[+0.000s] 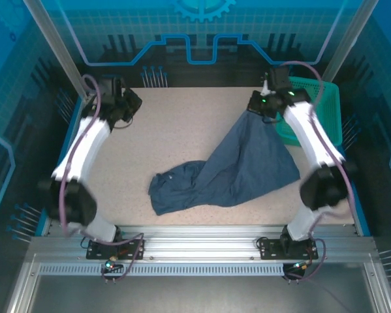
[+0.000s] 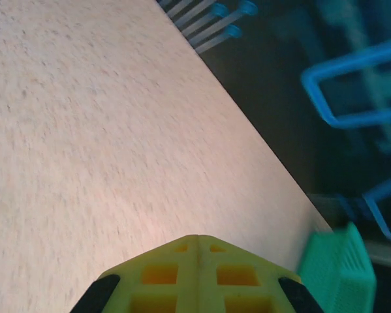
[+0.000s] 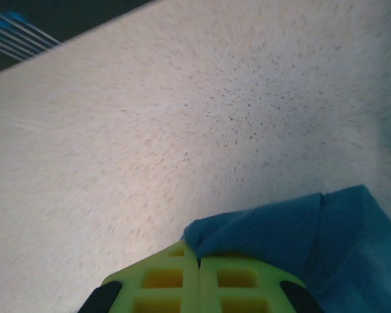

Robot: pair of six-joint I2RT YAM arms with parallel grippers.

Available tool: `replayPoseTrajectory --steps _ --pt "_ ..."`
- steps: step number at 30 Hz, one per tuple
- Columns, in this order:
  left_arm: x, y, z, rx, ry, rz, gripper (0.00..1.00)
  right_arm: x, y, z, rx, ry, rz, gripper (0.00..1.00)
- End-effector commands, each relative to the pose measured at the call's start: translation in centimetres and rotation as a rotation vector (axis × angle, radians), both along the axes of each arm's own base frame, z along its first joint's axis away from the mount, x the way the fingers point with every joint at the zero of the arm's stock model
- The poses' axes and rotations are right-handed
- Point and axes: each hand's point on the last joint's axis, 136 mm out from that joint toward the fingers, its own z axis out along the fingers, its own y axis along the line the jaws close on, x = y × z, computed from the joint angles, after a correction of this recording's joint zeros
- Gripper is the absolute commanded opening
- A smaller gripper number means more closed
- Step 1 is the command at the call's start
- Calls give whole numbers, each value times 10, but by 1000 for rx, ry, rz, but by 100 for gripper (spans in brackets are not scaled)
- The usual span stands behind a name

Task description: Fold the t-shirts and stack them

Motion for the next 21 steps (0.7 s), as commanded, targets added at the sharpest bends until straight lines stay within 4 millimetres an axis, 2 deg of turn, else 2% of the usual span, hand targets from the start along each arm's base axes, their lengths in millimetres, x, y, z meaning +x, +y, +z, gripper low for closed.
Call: replayPoseTrajectory --steps 1,3,4,5,6,8,10,11,12,13,16,18,21 --pt "47 12 3 -14 -2 -40 0 23 8 -35 52 170 -7 3" --pt "54 -6 9 -2 9 -121 0 32 12 -57 51 258 -2 18" --pt "49 -19 8 10 23 -171 5 33 11 -62 22 283 -10 26" --pt "39 -32 6 19 44 -216 15 32 11 -63 -2 291 -9 31" --pt "22 -50 2 37 65 -279 22 29 11 -60 -24 282 -6 36" --pt "-21 -83 -14 96 111 -399 33 21 12 -47 -49 235 7 42" --pt "-79 -117 -35 191 163 -534 43 8 13 -29 -62 166 26 46" --pt "-105 -135 -39 221 172 -602 47 0 12 -23 -69 149 29 46" --pt "-136 -149 -53 243 200 -668 49 -11 12 -19 -75 134 38 47" --pt "-165 -162 -66 253 228 -731 52 -24 13 -17 -75 123 49 47" --pt "-231 -197 -95 343 245 -933 60 -62 15 -23 -55 108 84 49" --pt "-254 -209 -112 480 239 -1034 63 -87 13 -30 -35 100 95 50" --pt "-253 -215 -137 618 271 -1060 64 -121 10 -40 -5 110 117 51"
